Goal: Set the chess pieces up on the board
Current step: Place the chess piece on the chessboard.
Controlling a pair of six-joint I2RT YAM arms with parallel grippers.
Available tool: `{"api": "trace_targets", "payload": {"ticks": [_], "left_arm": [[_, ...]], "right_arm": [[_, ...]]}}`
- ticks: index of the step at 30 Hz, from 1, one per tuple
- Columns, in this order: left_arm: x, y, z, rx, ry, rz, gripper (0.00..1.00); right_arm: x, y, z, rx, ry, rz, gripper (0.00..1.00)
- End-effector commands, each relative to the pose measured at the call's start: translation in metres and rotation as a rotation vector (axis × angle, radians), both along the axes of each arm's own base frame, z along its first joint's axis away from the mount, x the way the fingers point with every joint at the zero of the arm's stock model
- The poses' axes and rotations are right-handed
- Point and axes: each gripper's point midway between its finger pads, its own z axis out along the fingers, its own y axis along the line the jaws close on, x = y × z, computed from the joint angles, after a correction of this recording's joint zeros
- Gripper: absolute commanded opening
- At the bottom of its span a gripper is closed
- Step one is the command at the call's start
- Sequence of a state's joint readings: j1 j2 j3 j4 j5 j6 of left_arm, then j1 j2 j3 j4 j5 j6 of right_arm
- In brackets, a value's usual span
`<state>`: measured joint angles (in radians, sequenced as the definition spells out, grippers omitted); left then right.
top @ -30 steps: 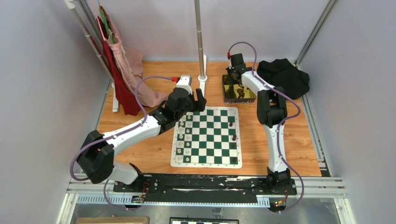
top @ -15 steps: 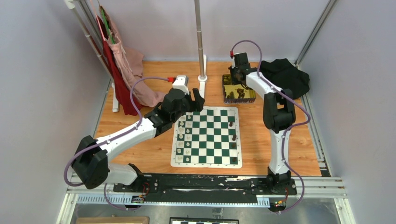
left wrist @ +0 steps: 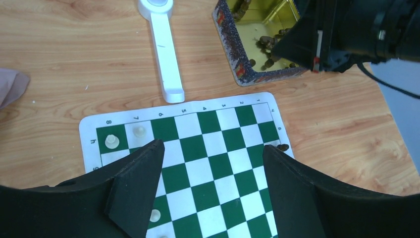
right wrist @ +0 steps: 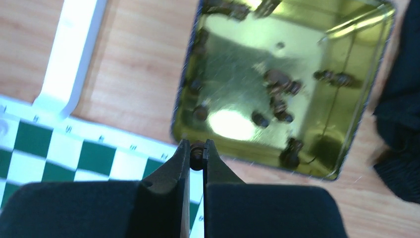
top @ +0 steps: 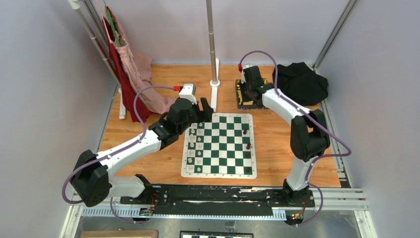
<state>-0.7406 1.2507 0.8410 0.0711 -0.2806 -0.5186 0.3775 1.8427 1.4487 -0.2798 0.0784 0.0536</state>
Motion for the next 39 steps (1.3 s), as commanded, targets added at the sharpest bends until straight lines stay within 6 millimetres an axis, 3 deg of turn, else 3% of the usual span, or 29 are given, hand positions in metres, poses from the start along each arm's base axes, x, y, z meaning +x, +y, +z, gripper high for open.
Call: {"api": "trace_targets", "payload": {"ticks": [1, 6, 12, 24, 39], "left_arm": [[-0.003, 0.007, 0.005, -0.020, -0.011, 0.015, 0.78], [-0.008, 0.008, 0.005, -0.033, -0.007, 0.006, 0.77], [-0.012, 0.009, 0.009, -0.046, -0.014, 0.003, 0.77], [-0.013, 0.009, 0.010, -0.048, -0.015, -0.001, 0.77], [-0.012, 0.009, 0.004, -0.034, -0.009, -0.001, 0.77]], "right_arm": [[-0.040, 0.020, -0.001, -0.026, 0.018, 0.042, 0.00], [-0.073, 0.039, -0.008, -0.050, 0.049, 0.103, 0.00], [-0.088, 0.046, -0.025, -0.060, 0.095, 0.123, 0.00], [-0.086, 0.045, -0.067, -0.109, 0.182, 0.113, 0.00], [-0.079, 0.042, -0.085, -0.108, 0.208, 0.098, 0.00]]}}
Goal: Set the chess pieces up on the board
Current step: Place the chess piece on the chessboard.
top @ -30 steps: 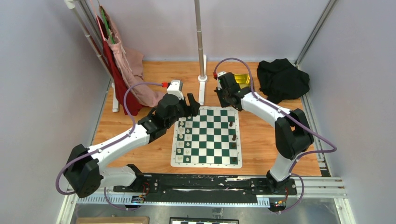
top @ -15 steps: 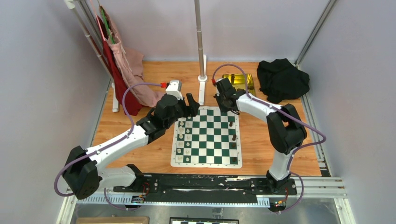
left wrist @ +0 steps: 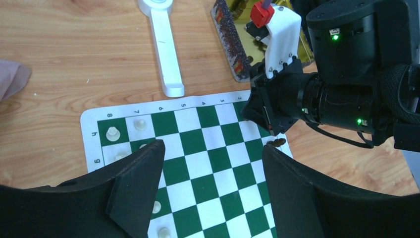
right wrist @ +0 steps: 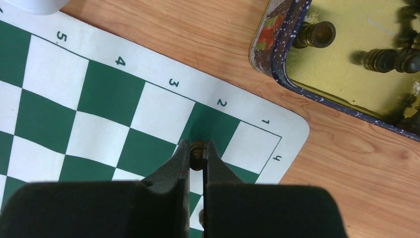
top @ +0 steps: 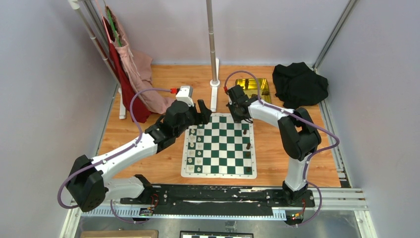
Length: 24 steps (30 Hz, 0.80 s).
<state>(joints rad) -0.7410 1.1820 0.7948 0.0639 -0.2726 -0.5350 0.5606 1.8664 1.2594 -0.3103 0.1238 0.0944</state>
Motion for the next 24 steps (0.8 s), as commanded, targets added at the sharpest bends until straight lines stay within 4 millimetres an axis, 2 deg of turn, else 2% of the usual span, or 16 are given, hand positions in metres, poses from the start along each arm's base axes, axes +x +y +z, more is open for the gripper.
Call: {"api": "trace_targets", "payload": {"ticks": [1, 19, 22, 24], "left_arm": [[-0.001, 0.001, 0.001, -0.006, -0.005, 0.002, 0.77], [0.002, -0.003, -0.009, 0.006, 0.018, -0.003, 0.77], [0.002, -0.003, -0.011, 0.009, 0.022, -0.005, 0.78], [0.002, -0.003, -0.011, 0.008, 0.022, -0.004, 0.78]], "right_arm": [[0.008, -0.003, -0.002, 0.005, -0.002, -0.027, 0.00], [0.013, -0.006, -0.016, 0.038, 0.012, -0.037, 0.00], [0.011, -0.006, -0.020, 0.039, 0.019, -0.039, 0.04], [0.009, -0.008, -0.022, 0.033, 0.021, -0.042, 0.09]]}}
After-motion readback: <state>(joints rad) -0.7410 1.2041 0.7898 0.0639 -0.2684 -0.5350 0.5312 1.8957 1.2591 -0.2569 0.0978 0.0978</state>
